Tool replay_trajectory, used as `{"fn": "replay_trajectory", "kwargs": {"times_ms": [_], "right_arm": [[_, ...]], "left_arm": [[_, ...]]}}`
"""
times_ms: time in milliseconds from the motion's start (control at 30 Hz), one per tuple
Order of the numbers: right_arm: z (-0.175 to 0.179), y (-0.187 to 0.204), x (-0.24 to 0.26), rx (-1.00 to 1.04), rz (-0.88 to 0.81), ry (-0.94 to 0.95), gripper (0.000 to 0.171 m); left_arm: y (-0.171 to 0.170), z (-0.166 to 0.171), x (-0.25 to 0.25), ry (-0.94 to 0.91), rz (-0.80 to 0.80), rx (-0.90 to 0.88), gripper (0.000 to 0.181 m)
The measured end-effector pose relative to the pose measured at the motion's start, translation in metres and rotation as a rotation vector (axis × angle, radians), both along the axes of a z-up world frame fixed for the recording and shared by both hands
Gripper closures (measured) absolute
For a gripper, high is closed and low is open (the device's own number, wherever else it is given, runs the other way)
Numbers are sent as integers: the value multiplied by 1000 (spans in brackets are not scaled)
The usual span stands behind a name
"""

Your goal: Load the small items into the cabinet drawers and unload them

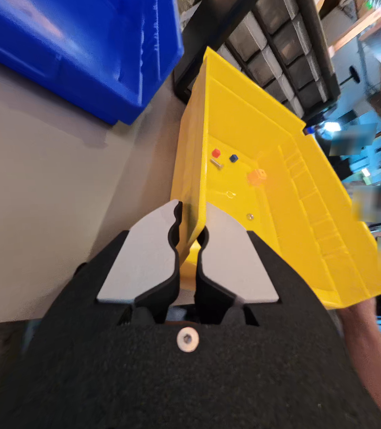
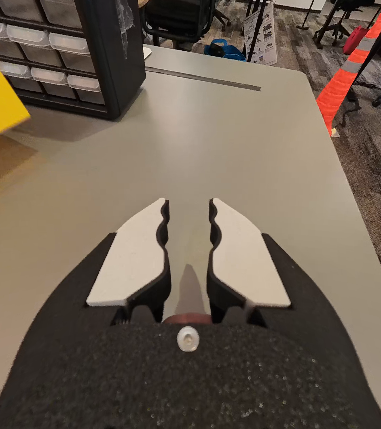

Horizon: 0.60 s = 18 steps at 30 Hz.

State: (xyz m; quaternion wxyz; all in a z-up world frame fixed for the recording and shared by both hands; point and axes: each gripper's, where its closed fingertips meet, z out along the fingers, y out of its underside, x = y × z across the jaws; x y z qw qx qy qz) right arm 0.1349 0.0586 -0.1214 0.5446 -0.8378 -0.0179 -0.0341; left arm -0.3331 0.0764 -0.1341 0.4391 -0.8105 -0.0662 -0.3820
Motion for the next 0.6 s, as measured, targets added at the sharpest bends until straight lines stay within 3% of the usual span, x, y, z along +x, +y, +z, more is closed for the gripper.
{"fn": "replay_trajectory", "kwargs": {"times_ms": [167, 267, 433, 600], "right_arm": [[1, 0, 0, -1, -2, -27, 139], [-1, 0, -1, -8, 3, -26, 139], [-3, 1, -2, -17, 12, -34, 139], [-6, 1, -2, -27, 14, -41, 139]], "left_arm": [[-3, -4, 7, -164, -46, -51, 174], [-2, -1, 7, -62, -36, -8, 174], [2, 10, 0, 274, -12, 155, 174], [3, 37, 2, 343, -32, 321, 174]]}}
